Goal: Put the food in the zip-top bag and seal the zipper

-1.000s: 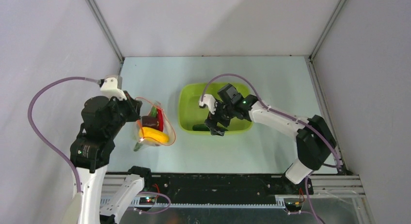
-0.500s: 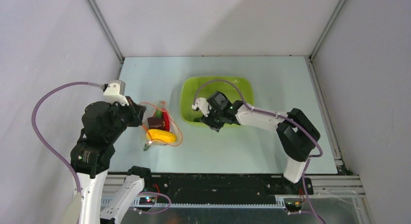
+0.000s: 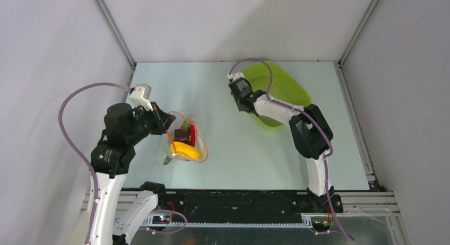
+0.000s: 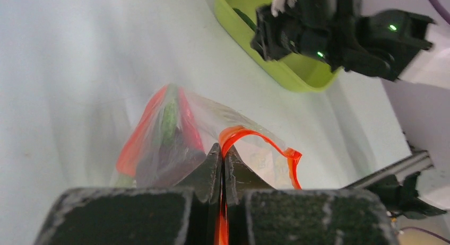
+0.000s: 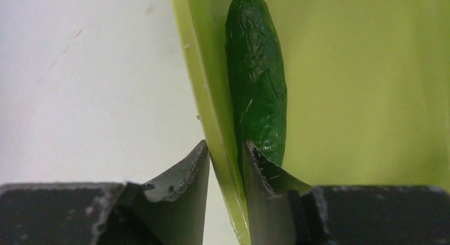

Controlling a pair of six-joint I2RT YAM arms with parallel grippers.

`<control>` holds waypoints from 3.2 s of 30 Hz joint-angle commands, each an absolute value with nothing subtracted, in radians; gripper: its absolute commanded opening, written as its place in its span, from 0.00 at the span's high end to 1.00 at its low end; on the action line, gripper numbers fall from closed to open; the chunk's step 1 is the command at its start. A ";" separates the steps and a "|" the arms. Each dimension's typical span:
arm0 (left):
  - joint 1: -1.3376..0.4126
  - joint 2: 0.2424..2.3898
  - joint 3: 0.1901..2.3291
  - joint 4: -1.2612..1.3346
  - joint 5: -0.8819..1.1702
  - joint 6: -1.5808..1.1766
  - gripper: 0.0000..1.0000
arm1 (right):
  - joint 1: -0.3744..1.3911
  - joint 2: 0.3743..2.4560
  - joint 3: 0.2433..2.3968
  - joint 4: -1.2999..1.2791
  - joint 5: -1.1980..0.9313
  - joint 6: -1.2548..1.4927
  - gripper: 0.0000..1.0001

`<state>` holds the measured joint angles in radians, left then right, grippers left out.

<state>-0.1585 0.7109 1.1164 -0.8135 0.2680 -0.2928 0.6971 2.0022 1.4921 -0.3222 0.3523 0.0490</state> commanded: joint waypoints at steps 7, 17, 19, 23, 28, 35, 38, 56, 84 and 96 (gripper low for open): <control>-0.234 0.832 1.084 -0.522 0.432 -0.413 1.00 | 0.561 2.178 1.839 -0.599 0.689 0.412 0.48; -0.354 0.915 1.103 -0.452 0.430 -0.400 1.00 | 0.494 2.066 1.739 -0.467 0.470 0.333 0.30; -0.358 0.917 1.100 -0.447 0.421 -0.403 1.00 | 0.492 2.004 1.658 -0.379 0.374 0.269 0.27; -0.362 0.928 1.093 -0.427 0.403 -0.425 1.00 | 0.456 1.852 1.550 -0.249 0.223 0.178 0.23; -0.383 0.992 1.125 -0.418 0.386 -0.457 1.00 | 0.383 1.785 1.497 -0.149 0.112 0.016 0.20; -0.413 1.124 1.199 -0.419 0.354 -0.503 1.00 | 0.250 1.937 1.623 -0.265 0.012 -0.064 0.19; -0.415 1.172 1.239 -0.444 0.341 -0.517 1.00 | 0.218 2.049 1.736 -0.328 -0.014 -0.039 0.19; -0.418 1.322 1.342 -0.526 0.311 -0.520 1.00 | 0.194 2.350 2.049 -0.680 0.038 0.095 0.28; -0.417 1.339 1.382 -0.636 0.226 -0.470 1.00 | 0.243 1.640 1.498 -0.316 -0.259 0.187 0.89; -0.418 1.320 1.380 -0.636 0.266 -0.490 1.00 | 0.812 1.362 1.166 0.133 -0.496 0.152 0.86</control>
